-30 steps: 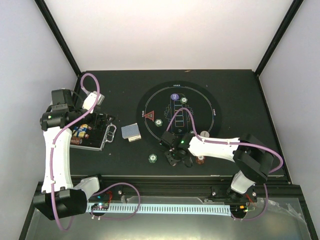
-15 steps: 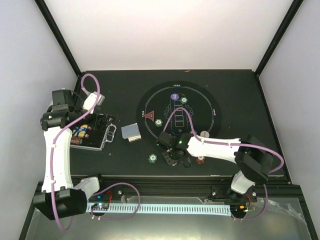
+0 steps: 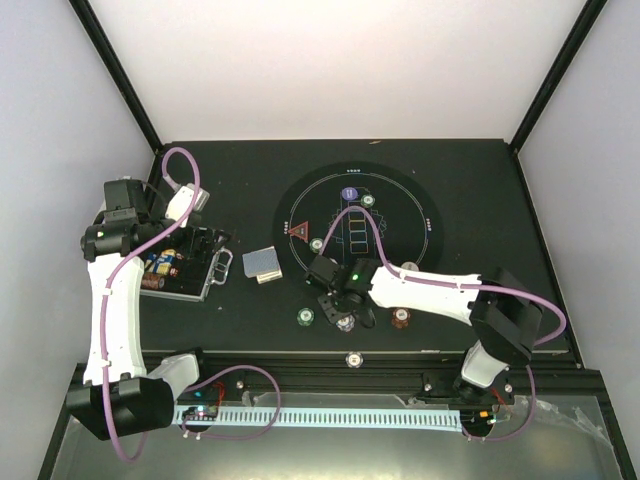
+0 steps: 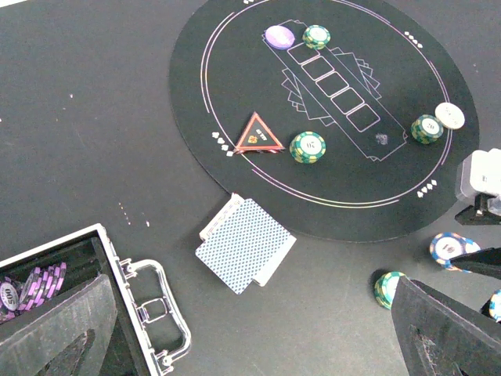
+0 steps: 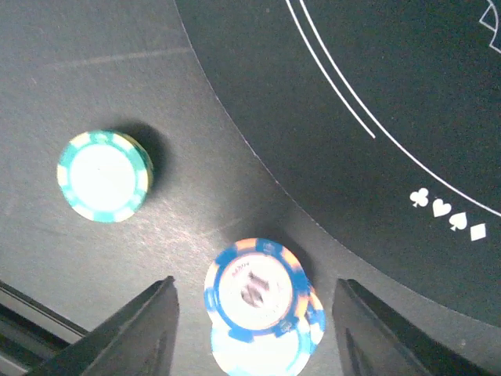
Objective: Distribute texas hold em gaming equipment
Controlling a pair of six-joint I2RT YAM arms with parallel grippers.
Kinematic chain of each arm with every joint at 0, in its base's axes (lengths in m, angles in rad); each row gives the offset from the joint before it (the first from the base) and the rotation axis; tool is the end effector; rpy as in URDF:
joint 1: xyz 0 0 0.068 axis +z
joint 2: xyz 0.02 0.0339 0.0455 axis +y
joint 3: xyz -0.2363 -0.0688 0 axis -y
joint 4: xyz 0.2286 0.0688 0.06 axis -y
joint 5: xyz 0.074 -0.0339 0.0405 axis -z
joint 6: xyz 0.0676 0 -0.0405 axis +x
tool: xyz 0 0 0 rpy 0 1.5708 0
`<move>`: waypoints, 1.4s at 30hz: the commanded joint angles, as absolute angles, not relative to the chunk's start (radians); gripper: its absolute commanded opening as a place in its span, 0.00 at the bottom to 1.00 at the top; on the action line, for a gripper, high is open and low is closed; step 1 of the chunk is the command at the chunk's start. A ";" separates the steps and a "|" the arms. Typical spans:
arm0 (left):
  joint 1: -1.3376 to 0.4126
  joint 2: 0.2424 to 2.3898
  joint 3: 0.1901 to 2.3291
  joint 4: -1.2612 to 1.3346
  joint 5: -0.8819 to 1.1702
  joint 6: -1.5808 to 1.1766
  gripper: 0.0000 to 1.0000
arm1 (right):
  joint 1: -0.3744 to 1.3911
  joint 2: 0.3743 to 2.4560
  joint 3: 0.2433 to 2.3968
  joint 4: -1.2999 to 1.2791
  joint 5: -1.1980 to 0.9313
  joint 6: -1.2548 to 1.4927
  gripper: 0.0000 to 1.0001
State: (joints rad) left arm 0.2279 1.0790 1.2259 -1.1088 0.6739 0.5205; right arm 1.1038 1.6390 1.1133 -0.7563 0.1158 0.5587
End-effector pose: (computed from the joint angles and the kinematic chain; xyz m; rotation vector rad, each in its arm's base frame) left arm 0.2027 0.0037 0.3106 0.5859 2.2391 -0.4859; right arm 0.1439 0.2681 0.1511 -0.7455 2.7567 0.1952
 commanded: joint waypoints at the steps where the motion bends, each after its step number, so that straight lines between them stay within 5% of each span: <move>1: 0.235 1.069 1.226 -1.118 0.679 0.532 0.99 | 1.108 1.651 1.083 -0.764 0.140 0.555 0.54; 6: 0.235 1.072 1.230 -1.113 0.683 0.523 0.99 | 1.108 1.639 1.062 -0.758 0.155 0.560 0.53; 21: 0.235 1.069 1.233 -1.114 0.679 0.526 0.99 | 1.114 1.678 1.028 -0.724 0.087 0.538 0.73; 42: 0.235 1.070 1.233 -1.113 0.684 0.522 0.99 | 1.115 1.664 1.029 -0.730 0.120 0.546 0.53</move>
